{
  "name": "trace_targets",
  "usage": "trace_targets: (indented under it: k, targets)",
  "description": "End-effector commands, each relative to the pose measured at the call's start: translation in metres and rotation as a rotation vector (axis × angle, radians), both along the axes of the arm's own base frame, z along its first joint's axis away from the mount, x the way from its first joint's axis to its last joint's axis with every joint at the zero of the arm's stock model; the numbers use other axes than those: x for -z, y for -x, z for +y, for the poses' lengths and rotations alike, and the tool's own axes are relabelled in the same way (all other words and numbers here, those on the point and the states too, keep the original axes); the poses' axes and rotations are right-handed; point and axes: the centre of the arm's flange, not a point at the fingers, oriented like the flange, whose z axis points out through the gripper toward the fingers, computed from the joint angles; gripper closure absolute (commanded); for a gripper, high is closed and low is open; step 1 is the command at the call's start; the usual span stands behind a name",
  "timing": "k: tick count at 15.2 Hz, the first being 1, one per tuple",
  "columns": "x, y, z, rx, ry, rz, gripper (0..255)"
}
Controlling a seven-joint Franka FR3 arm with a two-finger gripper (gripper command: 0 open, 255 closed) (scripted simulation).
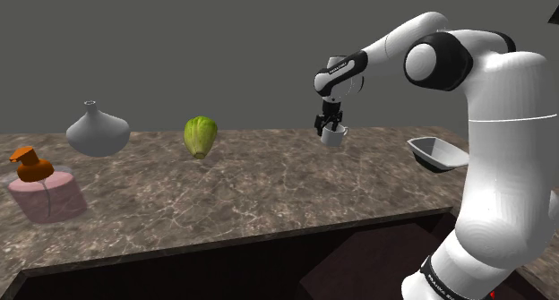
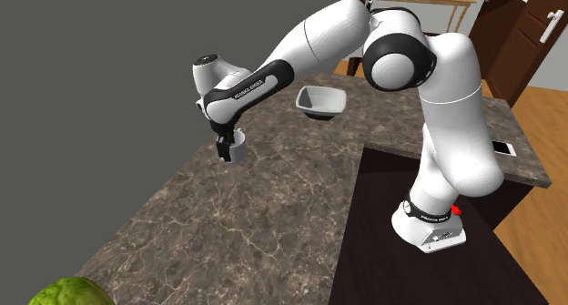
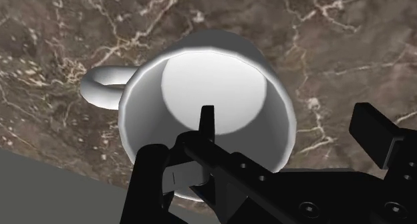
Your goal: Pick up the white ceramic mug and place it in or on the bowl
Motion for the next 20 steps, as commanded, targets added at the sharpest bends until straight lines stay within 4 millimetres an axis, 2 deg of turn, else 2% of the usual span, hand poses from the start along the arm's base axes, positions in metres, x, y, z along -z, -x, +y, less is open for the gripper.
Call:
trace_targets:
  k: [1, 10, 20]
  targets:
    - [0.000, 0.000, 0.000, 0.000, 0.000, 0.000, 255]
    - [0.000, 0.000, 0.000, 0.000, 0.000, 0.000, 255]
    - [-0.053, 0.000, 0.000, 0.000, 0.000, 0.000, 255]
